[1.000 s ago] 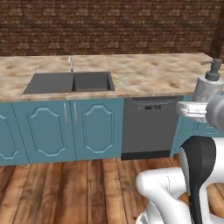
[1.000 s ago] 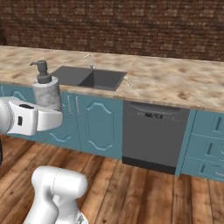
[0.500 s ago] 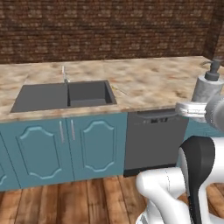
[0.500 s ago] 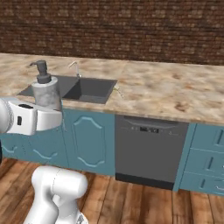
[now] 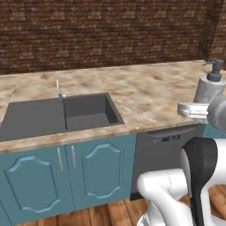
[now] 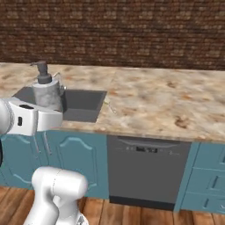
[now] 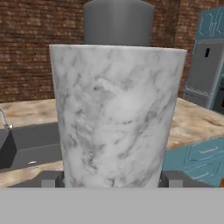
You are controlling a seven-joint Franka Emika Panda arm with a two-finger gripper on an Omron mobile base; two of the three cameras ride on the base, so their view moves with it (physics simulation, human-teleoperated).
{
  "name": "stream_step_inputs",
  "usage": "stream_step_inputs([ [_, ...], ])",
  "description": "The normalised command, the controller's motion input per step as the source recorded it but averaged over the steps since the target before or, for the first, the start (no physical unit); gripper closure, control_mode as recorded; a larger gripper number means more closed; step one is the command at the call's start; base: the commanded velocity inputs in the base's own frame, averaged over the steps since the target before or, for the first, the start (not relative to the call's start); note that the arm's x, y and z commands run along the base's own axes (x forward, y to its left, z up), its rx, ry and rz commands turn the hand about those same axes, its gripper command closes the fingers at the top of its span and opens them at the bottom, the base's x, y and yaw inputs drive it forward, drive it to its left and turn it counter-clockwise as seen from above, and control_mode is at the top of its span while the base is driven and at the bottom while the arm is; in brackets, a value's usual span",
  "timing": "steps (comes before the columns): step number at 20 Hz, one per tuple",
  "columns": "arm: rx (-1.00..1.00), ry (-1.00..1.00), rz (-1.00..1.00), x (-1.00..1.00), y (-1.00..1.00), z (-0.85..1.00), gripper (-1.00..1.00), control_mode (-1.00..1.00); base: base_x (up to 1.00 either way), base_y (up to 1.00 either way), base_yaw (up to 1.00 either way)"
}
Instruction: Locate and retrieve the dish brush and soap dispenser from the cabinet. Place them next to the sink.
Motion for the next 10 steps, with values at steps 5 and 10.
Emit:
stream_step_inputs([
  [5,0.00,0.00,0.00,0.00,0.00,0.00,1.00,1.00,0.77,0.41,-0.23],
  [10,0.00,0.00,0.00,0.00,0.00,0.00,1.00,1.00,0.67,0.29,-0.21],
])
